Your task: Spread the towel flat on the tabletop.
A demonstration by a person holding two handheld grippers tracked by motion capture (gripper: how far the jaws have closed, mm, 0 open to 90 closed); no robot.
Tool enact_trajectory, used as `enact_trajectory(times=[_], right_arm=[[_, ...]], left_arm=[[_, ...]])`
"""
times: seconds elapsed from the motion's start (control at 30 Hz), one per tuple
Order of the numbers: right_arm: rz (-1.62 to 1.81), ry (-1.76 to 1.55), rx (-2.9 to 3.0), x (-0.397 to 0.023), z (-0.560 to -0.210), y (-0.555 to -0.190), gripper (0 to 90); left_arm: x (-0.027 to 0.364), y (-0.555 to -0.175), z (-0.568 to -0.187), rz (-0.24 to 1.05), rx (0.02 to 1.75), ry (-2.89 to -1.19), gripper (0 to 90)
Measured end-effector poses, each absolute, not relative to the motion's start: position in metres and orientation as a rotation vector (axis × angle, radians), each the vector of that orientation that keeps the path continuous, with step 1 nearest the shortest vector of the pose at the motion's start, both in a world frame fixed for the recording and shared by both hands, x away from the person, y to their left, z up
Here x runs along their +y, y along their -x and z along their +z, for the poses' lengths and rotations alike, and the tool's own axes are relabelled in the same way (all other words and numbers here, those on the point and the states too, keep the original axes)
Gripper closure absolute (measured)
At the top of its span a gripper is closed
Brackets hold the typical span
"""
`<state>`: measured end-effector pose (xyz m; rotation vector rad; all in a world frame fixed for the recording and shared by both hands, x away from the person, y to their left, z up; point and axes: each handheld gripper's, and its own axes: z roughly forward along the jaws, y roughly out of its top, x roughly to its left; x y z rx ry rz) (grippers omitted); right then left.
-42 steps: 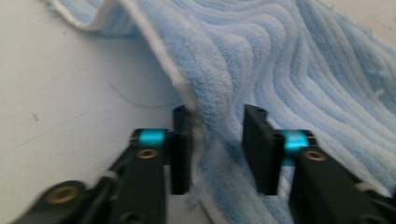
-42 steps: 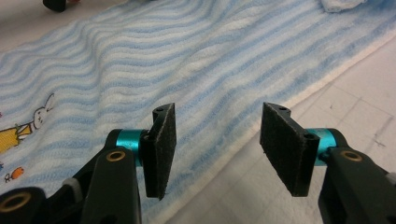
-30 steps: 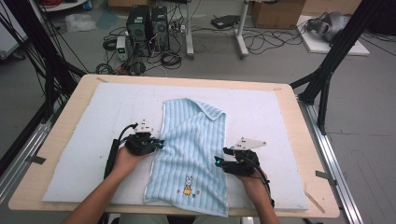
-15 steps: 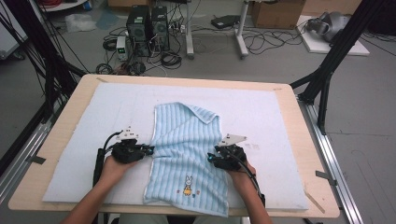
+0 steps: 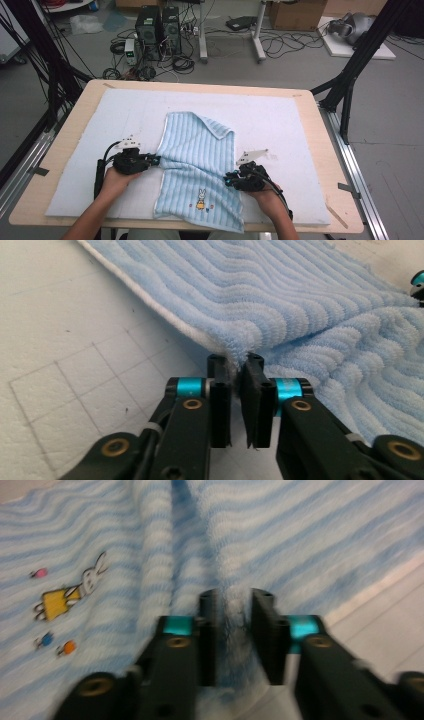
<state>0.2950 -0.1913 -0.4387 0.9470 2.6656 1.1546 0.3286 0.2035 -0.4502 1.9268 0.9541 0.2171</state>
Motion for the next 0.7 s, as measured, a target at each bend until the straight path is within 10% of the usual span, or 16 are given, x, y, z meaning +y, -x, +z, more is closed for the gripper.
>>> enact_trajectory(times=[0.3,0.7], right_arm=[[1.225,-0.889,2.401,-0.183,-0.420,-0.331,43.0],[1.041,-0.865,2.445,-0.142,-0.430,-0.399,48.1]], left_arm=[[0.213,-0.333,-0.448,0.302,0.974,-1.850,49.9],[0.214,-0.334,-0.447,0.321,0.958,-1.833,47.8]])
